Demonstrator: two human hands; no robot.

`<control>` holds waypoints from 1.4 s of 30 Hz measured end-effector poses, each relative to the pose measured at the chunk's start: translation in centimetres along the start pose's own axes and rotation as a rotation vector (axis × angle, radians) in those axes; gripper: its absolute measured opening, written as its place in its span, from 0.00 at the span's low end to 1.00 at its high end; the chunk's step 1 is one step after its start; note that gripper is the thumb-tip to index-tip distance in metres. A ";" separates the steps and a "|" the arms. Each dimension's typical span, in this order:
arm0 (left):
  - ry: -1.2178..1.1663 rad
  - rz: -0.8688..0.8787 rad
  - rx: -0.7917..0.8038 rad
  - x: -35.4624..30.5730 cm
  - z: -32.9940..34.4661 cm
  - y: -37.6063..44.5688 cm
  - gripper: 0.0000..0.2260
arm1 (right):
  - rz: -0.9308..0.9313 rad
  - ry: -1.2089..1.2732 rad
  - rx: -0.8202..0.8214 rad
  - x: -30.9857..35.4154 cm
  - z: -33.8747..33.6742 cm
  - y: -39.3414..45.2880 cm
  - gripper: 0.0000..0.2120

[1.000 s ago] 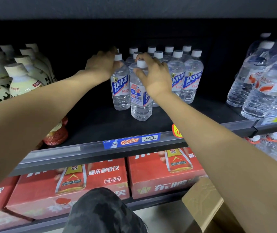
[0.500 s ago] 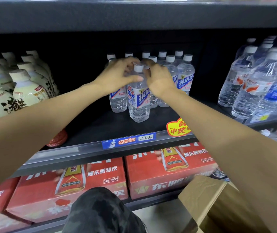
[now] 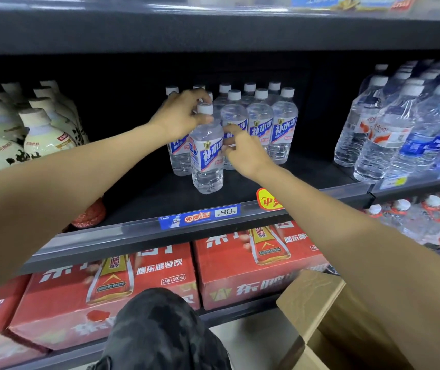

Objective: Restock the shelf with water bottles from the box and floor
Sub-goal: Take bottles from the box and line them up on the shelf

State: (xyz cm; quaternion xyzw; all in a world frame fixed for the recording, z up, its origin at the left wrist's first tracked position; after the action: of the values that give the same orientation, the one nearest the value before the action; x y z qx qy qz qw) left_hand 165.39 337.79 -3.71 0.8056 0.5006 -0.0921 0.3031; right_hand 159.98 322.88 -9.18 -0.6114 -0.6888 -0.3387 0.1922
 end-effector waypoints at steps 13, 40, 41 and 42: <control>0.040 -0.035 0.013 2.6 -2.7 -1.2 0.15 | -0.031 0.026 0.079 2.9 2.9 -0.5 0.23; 0.671 0.473 0.090 -6.6 1.6 -6.1 0.19 | -0.088 -0.692 0.016 -2.4 -7.4 -10.3 0.16; 0.647 0.472 0.098 -7.6 2.2 -6.5 0.19 | -0.079 -0.701 0.006 -3.1 -8.3 -11.4 0.15; 0.632 0.474 0.106 -8.6 2.8 -6.9 0.18 | -0.068 -0.714 -0.002 -3.8 -9.1 -12.7 0.15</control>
State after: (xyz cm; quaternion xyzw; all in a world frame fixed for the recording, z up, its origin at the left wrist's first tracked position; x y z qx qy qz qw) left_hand 155.77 331.84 -4.79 0.9019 0.3642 0.2070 0.1050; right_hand 146.99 313.49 -8.34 -0.6680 -0.7323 -0.1106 -0.0725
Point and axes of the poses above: each hand's wrist, its own y-axis towards the middle knuckle, its own z-axis out of the palm, x = y × z, the point moved 3 cm from there along y, towards the middle knuckle, and after that the axes turned 2 degrees about -x, right-handed, at the moved point
